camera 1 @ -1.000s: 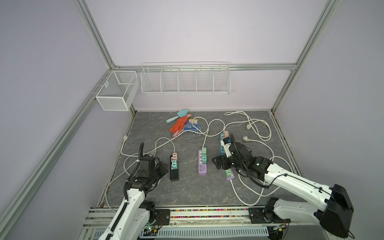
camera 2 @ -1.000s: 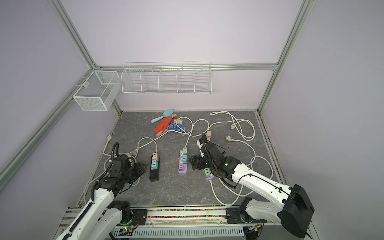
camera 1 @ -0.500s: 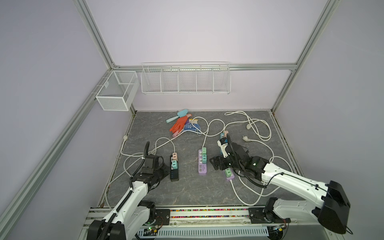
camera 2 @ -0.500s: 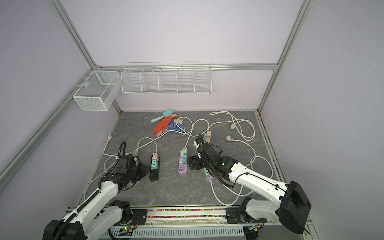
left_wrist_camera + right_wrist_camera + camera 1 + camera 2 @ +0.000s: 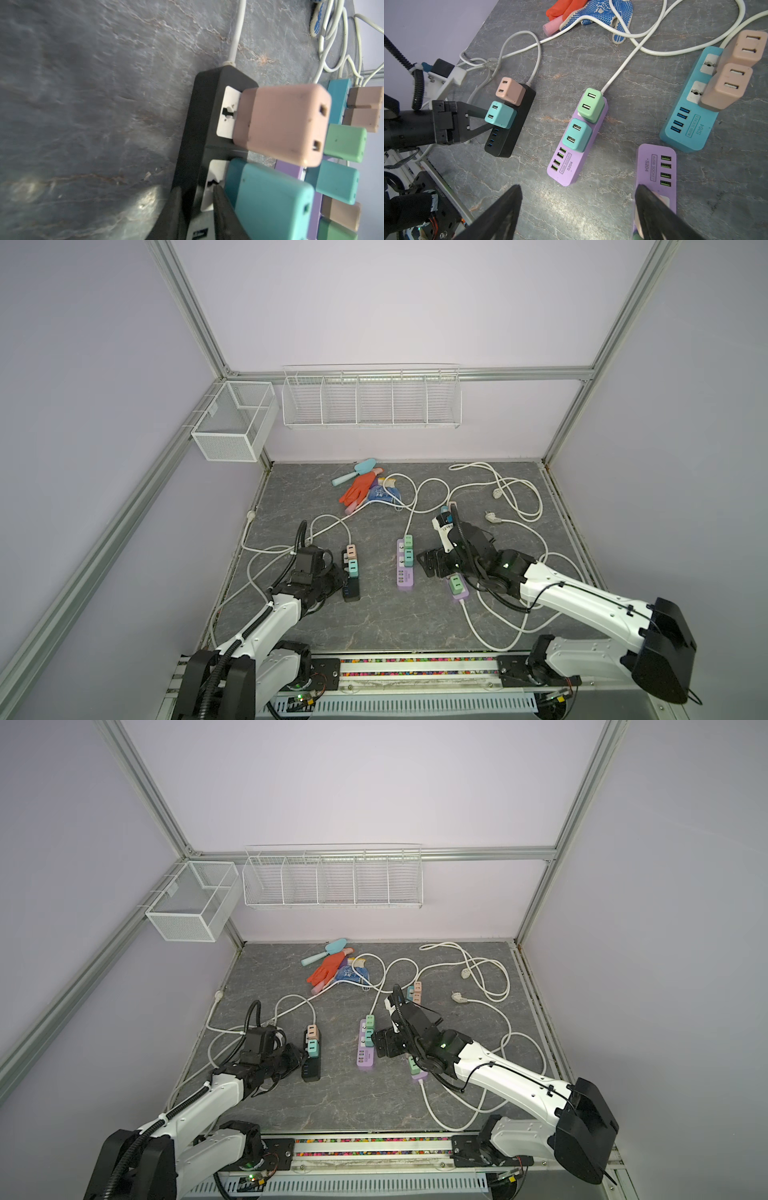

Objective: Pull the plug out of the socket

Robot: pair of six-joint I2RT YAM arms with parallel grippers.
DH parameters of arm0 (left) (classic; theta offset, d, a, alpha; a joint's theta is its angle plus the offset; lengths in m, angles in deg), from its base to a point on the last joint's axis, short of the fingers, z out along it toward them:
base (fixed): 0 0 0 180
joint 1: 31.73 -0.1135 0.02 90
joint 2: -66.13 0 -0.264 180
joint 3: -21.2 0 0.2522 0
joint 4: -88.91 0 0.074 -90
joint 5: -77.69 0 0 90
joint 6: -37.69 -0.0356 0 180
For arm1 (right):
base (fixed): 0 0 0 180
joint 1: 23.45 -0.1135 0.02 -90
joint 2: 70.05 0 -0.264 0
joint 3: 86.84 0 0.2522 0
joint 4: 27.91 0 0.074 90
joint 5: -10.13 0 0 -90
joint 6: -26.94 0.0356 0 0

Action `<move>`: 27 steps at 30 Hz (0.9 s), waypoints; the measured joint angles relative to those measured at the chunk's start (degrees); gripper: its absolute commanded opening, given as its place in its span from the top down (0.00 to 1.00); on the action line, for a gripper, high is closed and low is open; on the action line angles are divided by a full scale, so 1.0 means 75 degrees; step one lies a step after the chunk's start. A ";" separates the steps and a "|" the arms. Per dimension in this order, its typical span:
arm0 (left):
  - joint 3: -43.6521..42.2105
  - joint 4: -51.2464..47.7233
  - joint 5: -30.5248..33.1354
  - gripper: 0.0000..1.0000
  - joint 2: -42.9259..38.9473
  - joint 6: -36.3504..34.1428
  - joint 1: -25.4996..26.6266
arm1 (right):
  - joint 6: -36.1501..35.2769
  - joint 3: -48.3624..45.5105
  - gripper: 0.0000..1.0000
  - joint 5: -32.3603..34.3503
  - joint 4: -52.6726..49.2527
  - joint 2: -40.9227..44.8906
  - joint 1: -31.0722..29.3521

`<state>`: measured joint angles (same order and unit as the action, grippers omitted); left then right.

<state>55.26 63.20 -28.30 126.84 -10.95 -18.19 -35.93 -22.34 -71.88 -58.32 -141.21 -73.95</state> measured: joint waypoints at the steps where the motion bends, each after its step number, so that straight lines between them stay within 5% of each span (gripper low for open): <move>1: 0.0000 0.0082 -0.0020 0.75 0.0052 0.0000 0.0067 | -0.0009 0.0000 0.12 0.0006 0.0000 -0.0003 0.0000; 16: 0.0239 0.1582 -0.0318 0.88 0.1239 0.0586 0.1370 | -0.0128 0.0090 0.12 0.0131 -0.0015 -0.0184 -0.0003; 27: 0.0335 0.1195 -0.0012 0.82 0.1058 0.0729 0.1463 | -0.0399 0.0449 0.12 0.0163 -0.0137 -0.0597 -0.0143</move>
<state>57.77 72.16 -28.38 134.77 -5.48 -7.21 -38.92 -18.97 -70.66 -59.34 -145.69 -75.02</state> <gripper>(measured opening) 0.162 0.882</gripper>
